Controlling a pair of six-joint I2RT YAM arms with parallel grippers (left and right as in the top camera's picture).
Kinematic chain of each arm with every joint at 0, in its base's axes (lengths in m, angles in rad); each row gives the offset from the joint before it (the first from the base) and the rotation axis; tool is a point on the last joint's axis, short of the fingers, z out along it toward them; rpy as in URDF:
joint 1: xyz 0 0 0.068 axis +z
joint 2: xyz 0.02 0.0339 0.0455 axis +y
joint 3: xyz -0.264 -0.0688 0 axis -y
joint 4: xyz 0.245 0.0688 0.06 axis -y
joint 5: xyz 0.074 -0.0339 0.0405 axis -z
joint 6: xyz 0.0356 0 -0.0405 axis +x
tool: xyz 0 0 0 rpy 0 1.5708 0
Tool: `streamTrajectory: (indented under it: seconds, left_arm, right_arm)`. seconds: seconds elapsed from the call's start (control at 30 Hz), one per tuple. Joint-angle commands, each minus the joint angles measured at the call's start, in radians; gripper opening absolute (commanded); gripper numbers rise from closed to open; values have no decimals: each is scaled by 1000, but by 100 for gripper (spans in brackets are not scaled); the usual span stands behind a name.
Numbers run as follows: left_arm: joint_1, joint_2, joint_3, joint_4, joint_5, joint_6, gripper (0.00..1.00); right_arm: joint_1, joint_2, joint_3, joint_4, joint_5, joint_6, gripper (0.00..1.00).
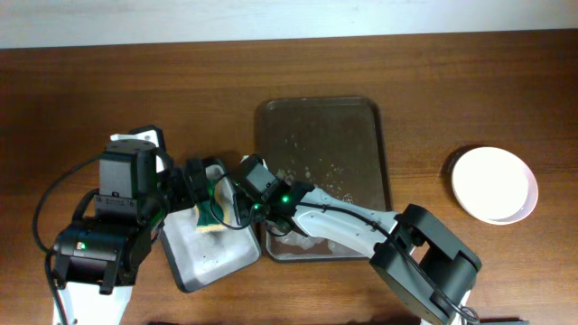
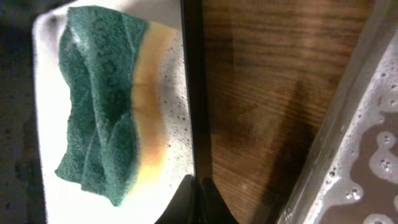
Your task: Clean dirty plates on tray and stack at the side
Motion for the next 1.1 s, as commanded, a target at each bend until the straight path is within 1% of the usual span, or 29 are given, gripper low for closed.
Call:
streamTrajectory:
  seconds: [0.0,0.07,0.17,0.2,0.23,0.3,0.37,0.4,0.43,0.47,0.53,0.57,0.6,0.63,0.67,0.73,0.77,0.83,0.9,0.97,1.07]
  left_arm:
    - [4,-6,14,1,-14,0,100]
    - [4,-6,14,1,-14,0,99]
    - [4,-6,14,1,-14,0,99]
    - [4,-6,14,1,-14,0,100]
    - [4,-6,14,1,-14,0,99]
    - [4,-6,14,1,-14,0,99]
    - [4,-6,14,1,-14,0,99]
    - [4,-6,14,1,-14,0,99]
    - [4,-6,14,1,-14,0,100]
    - [4,-6,14,1,-14,0,100]
    - [4,-6,14,1,-14,0,100]
    - [4,-6,14,1,-14,0,100]
    - [4,-6,14,1,-14,0,100]
    - [4,-6,14,1,-14,1,99]
    - [4,-6,14,1,-14,0,100]
    - [4,-6,14,1,-14,0,100]
    - [4,-6,14,1,-14,0,100]
    - [4,-6,14,1,-14,0,99]
    - [4,-6,14,1,-14,0,100]
    - [4,-6,14,1,-14,0,100]
    - [4,-6,14,1,-14,0,100]
  right_arm:
    - [3,5,8,49,54,48,4]
    - [3,5,8,53,100,144,4]
    - [3,5,8,77,154,180,4]
    - [2,5,8,77,174,217,4]
    - [-6,5,8,77,177,266,4]
    - [-21,5,8,76,176,314,4]
    - [-41,5,8,77,146,322,4]
    - [-42,5,8,79,124,282,6]
    - [-42,5,8,98,65,151,22]
    - [-42,4,9,106,-37,11,37]
    - [-42,3,9,87,-150,-96,40]
    - [-42,3,9,60,-195,-127,40]
    - [-42,3,8,34,-196,-128,40]
    - [-42,3,8,-3,-194,-129,38]
    - [-42,3,8,-31,-191,-129,32]
    - [-42,3,1,-44,-191,-129,29]
    - [-42,3,-5,-44,-190,-128,26]
    - [-35,12,-17,-39,-153,-128,24]
    - [-25,25,-17,-33,-129,-119,11]
    - [-15,34,-17,-18,-87,-108,4]
    - [-17,34,-17,5,-4,4,4]
